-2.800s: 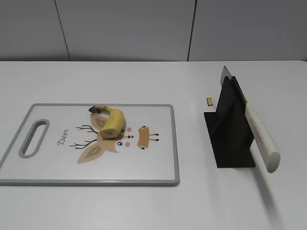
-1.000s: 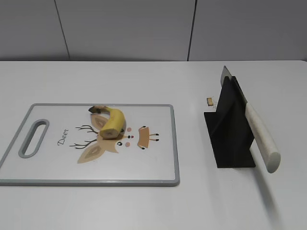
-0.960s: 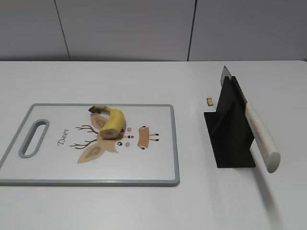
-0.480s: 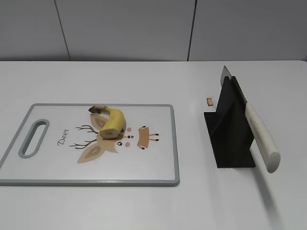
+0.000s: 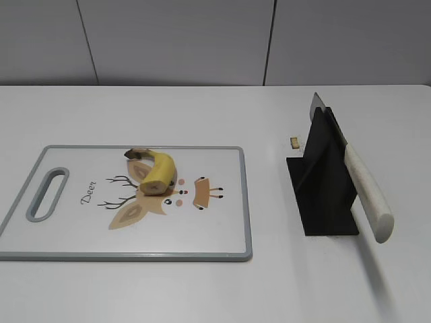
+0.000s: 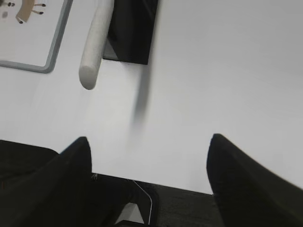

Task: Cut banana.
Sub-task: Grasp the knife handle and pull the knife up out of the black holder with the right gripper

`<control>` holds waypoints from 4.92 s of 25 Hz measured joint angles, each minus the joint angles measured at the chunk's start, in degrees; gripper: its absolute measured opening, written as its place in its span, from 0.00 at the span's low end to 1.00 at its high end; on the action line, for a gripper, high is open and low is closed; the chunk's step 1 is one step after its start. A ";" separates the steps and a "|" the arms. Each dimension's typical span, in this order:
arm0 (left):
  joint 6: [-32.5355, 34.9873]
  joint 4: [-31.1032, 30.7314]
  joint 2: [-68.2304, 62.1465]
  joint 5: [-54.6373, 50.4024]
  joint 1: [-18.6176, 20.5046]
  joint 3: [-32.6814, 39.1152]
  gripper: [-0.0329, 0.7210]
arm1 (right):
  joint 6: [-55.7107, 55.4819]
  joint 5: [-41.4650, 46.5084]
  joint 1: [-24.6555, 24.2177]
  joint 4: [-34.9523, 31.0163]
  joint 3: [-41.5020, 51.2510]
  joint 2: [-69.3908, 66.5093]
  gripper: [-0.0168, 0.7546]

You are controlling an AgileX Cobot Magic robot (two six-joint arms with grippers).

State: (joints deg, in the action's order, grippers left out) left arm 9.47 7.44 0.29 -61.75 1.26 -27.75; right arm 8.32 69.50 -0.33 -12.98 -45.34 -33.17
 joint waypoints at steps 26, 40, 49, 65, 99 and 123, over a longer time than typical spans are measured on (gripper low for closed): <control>0.00 0.00 0.00 0.00 0.00 0.00 0.68 | -14.08 -0.03 19.47 2.01 -10.13 -31.97 0.70; 0.00 0.00 0.00 0.00 0.00 0.00 0.68 | -14.87 -4.08 19.47 1.54 -15.36 -48.62 0.69; 0.00 0.00 0.00 0.00 0.00 0.00 0.68 | -15.78 -4.55 19.47 0.17 -16.64 -57.68 0.64; 0.00 0.00 0.00 0.00 0.00 0.00 0.68 | -21.27 -4.66 19.58 -2.05 -16.64 -61.69 0.36; 0.00 -0.04 0.00 0.00 0.00 0.00 0.68 | -23.44 -4.46 19.58 -1.57 -16.64 -58.30 0.25; 0.00 -0.04 0.00 0.00 0.00 0.00 0.67 | -23.71 -4.06 19.58 2.63 -21.06 -47.37 0.25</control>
State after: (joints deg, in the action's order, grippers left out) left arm 9.47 7.40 0.29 -61.75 1.26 -27.75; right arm -15.39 65.44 19.25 -10.35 -66.40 -80.55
